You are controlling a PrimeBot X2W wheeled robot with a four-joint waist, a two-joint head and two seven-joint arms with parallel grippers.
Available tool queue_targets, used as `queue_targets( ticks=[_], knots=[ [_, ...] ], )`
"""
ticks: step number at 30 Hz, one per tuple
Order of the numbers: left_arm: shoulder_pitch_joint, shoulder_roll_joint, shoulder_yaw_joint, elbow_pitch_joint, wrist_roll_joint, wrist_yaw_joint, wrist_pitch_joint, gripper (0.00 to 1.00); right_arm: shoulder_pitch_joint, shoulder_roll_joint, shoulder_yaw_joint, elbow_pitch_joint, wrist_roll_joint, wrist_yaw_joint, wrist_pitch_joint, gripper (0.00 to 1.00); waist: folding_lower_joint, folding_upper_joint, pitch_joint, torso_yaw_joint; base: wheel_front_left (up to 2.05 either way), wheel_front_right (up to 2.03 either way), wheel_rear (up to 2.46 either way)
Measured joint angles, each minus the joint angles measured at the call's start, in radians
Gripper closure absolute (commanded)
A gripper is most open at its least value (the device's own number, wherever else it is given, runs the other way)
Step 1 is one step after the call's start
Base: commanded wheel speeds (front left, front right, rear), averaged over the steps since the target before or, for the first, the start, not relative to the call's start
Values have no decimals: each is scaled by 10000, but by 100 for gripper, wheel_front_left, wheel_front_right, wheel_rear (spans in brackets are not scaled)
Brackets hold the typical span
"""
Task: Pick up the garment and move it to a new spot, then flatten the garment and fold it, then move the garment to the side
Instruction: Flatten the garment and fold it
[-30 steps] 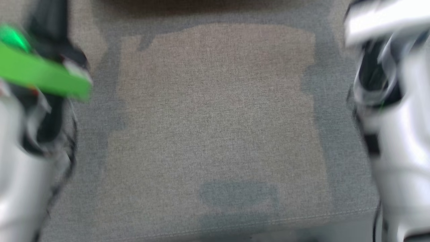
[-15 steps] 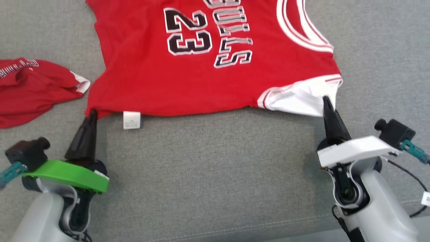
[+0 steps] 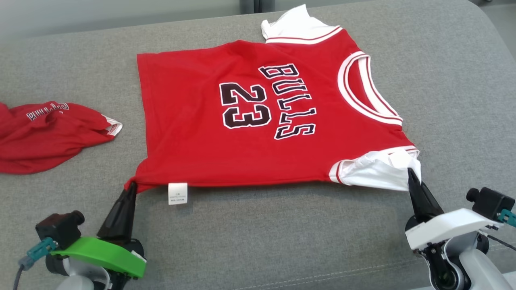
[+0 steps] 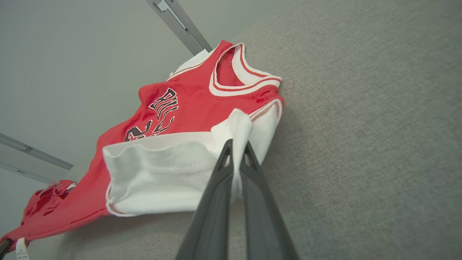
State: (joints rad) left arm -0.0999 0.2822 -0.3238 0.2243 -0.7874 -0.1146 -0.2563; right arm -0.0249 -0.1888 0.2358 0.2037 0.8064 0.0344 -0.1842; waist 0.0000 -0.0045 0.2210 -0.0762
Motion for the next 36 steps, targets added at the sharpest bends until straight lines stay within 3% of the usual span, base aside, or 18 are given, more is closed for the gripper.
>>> queue_targets(
  ticks=[7, 19, 20, 21, 22, 23, 24, 25, 26, 27, 28, 29, 36],
  knots=[
    [356, -604, -27, 257, 186, -10, 2, 100, 391, -305, 6, 382, -456, -115, -44, 100, 0, 0, -73, 271, 0, 0, 0],
    [824, -673, -109, 938, 546, -88, 2, 100, 376, -278, 686, 915, -1204, -146, -65, 100, 0, 0, -44, 426, 0, 0, 0],
    [824, -677, -109, 949, 548, -90, 2, 95, 370, -274, 700, 943, -1229, -146, -92, 100, 0, 0, -37, 422, 0, 0, 0],
    [823, -690, -109, 986, 548, -94, 2, 77, 368, -272, 711, 966, -1239, -146, -100, 98, 0, 0, -31, 417, 0, 0, 0],
    [822, -711, -123, 1049, 550, -94, 2, 66, 368, -272, 719, 999, -1260, -151, -104, 95, 0, 0, -28, 413, 0, 0, 0],
    [819, -719, -153, 1145, 564, -94, 2, 36, 367, -274, 732, 1030, -1312, -184, -105, 87, 0, 0, -26, 406, 0, 0, 0],
    [820, -731, -209, 1258, 560, -94, 2, 18, 366, -276, 748, 1066, -1344, -188, -134, 79, 0, 0, -26, 396, 0, 0, 0],
    [820, -736, -280, 1350, 560, -94, 2, 0, 361, -280, 773, 1101, -1400, -190, -144, 58, 0, 0, -28, 382, 0, 0, 0],
    [820, -744, -291, 1427, 560, -94, 2, 0, 346, -288, 838, 1137, -1467, -190, -148, 52, 0, 0, -35, 362, 0, 0, 0],
    [820, -744, -284, 1513, 560, -96, 2, 0, 331, -293, 915, 1177, -1534, -190, -148, 25, 1, 0, -46, 332, 0, 0, 0],
    [823, -736, -282, 1611, 560, -96, 2, 0, 331, -293, 957, 1204, -1599, -190, -157, 7, 0, 0, -61, 300, 0, 0, 0],
    [824, -736, -284, 1659, 560, -96, 2, 0, 332, -293, 966, 1229, -1655, -192, -180, 0, 0, 0, -85, 270, 0, 0, 0],
    [834, -708, 113, 1837, 548, -98, 2, 0, 374, -692, 1018, 1300, -2257, -366, -282, 0, 0, 0, -341, 119, 0, 0, 0]
  ],
)
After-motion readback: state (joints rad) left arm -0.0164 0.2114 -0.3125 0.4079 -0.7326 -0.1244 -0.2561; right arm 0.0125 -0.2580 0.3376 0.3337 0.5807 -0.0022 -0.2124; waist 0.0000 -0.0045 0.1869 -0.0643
